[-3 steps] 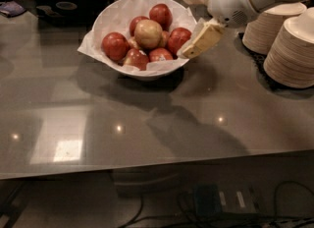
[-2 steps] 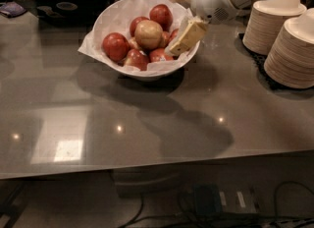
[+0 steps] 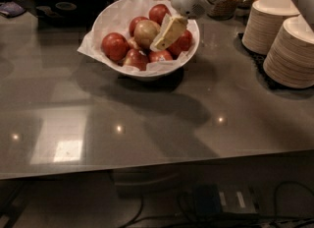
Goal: Pick apple from white bowl
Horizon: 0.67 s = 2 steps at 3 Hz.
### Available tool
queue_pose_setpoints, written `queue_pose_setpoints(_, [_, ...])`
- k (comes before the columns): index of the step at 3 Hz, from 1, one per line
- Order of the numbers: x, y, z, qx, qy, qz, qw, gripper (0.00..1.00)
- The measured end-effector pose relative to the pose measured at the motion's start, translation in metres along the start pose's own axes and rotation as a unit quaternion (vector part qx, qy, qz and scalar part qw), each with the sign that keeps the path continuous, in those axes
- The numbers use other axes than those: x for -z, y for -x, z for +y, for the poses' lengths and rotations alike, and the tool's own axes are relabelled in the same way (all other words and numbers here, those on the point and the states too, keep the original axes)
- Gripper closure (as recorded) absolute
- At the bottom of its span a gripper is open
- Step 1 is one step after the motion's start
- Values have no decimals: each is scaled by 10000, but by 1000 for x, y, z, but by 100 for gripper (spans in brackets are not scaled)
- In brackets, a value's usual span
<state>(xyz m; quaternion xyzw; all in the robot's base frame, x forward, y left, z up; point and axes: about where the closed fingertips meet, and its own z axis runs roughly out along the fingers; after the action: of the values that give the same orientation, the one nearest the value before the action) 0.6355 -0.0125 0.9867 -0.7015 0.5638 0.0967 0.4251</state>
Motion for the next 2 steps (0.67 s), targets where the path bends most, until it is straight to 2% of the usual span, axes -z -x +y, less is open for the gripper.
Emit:
queue_pose_setpoints(1, [-45, -5, -10, 60, 187, -165, 9997, 20])
queue_pose_setpoints(2, [-53, -12, -14, 56, 169, -191, 9997, 20])
